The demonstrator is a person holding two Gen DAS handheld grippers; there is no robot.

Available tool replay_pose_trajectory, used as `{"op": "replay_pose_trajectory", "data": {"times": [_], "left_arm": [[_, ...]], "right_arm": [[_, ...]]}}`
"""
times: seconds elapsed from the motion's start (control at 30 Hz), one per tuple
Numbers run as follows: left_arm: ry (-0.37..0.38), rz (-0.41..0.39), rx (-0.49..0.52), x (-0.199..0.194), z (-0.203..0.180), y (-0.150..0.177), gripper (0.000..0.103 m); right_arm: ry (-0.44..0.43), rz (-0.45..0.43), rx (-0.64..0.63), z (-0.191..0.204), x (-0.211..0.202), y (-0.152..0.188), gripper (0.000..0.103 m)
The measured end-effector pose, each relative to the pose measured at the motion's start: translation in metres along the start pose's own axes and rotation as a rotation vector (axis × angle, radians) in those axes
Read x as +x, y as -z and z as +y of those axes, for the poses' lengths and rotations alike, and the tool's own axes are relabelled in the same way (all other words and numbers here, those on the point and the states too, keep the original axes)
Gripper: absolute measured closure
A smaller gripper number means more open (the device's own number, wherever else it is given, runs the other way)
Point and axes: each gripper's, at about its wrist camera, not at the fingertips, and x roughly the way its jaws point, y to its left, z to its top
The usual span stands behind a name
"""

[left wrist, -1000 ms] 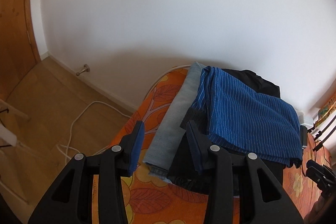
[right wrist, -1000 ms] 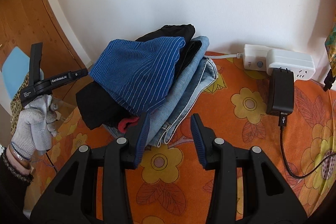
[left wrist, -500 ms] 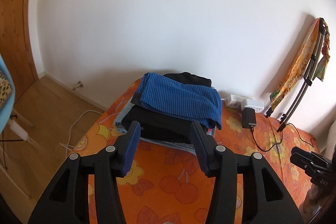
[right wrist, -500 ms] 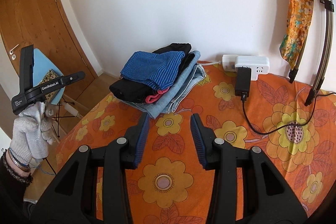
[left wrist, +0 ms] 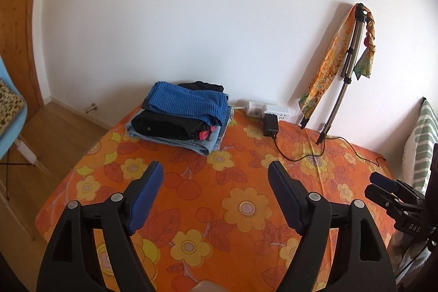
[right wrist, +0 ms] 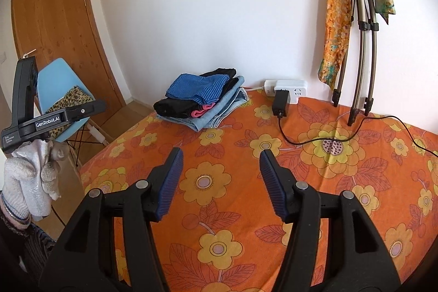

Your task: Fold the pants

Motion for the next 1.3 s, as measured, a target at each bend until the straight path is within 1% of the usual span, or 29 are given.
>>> {"op": "replay_pose_trajectory", "data": {"times": [0.03, 0.23, 0.27, 0.3, 0.33, 0.47, 0.5, 0.53, 0.57, 0.67, 0.77, 0.87, 0.93, 1.17, 1.3], "left_arm": [[0.003, 0.002, 0.005, -0.002, -0.004, 0.005, 0.023], [0.015, 0.019, 0.054, -0.011, -0.032, 0.025, 0.020], [0.018, 0.022, 0.056, -0.013, -0.036, 0.029, 0.019], [0.021, 0.025, 0.061, -0.014, -0.039, 0.033, 0.019], [0.027, 0.022, 0.066, -0.014, -0.041, 0.035, 0.019], [0.005, 0.018, 0.092, -0.011, -0.049, 0.042, 0.018], [-0.007, 0.014, 0.086, -0.010, -0.049, 0.043, 0.018], [-0.017, 0.014, 0.077, -0.009, -0.049, 0.044, 0.018], [-0.022, 0.018, 0.065, -0.008, -0.048, 0.045, 0.018], [-0.047, 0.045, 0.036, -0.002, -0.046, 0.046, 0.018], [-0.077, 0.069, 0.026, 0.006, -0.045, 0.050, 0.018], [-0.077, 0.093, 0.020, 0.016, -0.044, 0.054, 0.018], [-0.086, 0.092, 0.027, 0.021, -0.044, 0.056, 0.018], [-0.095, 0.116, 0.038, 0.036, -0.041, 0.058, 0.018], [-0.096, 0.111, 0.033, 0.038, -0.037, 0.057, 0.018]], "right_arm": [[0.006, -0.008, 0.000, 0.000, -0.005, 0.004, 0.030], [0.045, -0.011, -0.003, -0.006, -0.020, 0.025, 0.029], [0.048, -0.004, -0.003, -0.007, -0.020, 0.027, 0.028], [0.051, 0.006, -0.005, -0.008, -0.019, 0.030, 0.024], [0.050, 0.009, -0.009, -0.008, -0.020, 0.032, 0.018], [0.065, 0.014, -0.029, -0.008, -0.025, 0.041, 0.017], [0.066, 0.013, -0.029, -0.009, -0.025, 0.044, 0.015], [0.065, 0.010, -0.026, -0.010, -0.026, 0.046, 0.008], [0.064, 0.002, -0.023, -0.011, -0.026, 0.048, 0.005], [0.079, -0.004, -0.036, -0.013, -0.022, 0.053, 0.005], [0.080, 0.015, -0.040, -0.015, -0.015, 0.057, 0.004], [0.065, 0.024, -0.025, -0.018, -0.010, 0.058, 0.004], [0.065, 0.026, -0.026, -0.018, -0.008, 0.058, 0.004], [0.097, 0.036, -0.066, -0.015, 0.003, 0.061, 0.003], [0.104, 0.049, -0.072, -0.017, 0.011, 0.062, 0.003]]}}
